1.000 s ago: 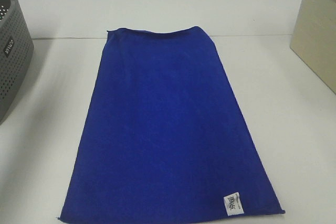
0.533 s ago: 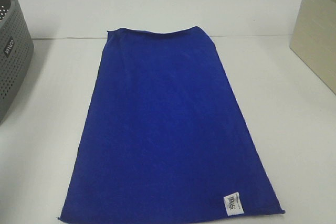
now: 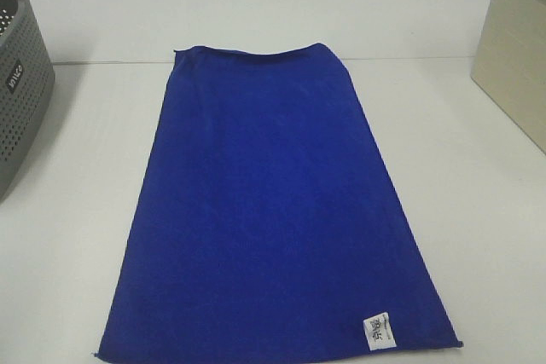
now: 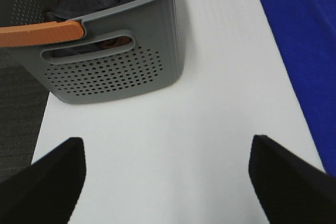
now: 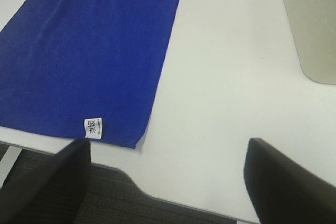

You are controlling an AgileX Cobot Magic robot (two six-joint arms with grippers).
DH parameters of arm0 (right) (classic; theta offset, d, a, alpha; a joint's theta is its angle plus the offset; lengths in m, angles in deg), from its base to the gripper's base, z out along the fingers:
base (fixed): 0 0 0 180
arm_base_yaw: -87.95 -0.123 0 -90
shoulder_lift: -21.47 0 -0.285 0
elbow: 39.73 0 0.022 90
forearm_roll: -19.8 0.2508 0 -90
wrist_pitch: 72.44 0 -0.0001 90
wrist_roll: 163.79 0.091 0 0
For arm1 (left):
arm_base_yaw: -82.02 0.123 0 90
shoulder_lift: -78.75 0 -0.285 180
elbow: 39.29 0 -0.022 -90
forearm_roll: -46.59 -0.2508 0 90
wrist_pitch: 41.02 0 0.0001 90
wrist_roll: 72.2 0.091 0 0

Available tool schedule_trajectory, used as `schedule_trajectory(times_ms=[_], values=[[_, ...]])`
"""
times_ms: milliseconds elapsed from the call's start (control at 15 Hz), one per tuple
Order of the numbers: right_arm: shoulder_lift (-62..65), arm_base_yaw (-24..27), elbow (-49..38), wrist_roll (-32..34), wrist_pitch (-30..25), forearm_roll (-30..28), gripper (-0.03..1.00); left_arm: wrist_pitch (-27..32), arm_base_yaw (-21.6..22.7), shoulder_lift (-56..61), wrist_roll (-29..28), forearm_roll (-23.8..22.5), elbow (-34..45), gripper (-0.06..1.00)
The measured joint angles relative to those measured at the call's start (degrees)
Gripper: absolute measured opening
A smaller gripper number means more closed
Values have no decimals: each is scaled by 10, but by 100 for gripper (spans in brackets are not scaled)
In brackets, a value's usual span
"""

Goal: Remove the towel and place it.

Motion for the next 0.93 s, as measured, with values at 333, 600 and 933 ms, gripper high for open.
schedule_trajectory(times_ms=[333, 600, 933], values=[[52, 0, -85, -10, 21, 1, 78, 24, 0, 85, 40, 73, 26, 80], [52, 0, -98, -10, 60, -4, 78, 24, 0, 86, 41, 78, 26, 80], [52, 52, -98, -10, 60, -3, 78, 24, 34, 86, 41, 83, 26, 80]])
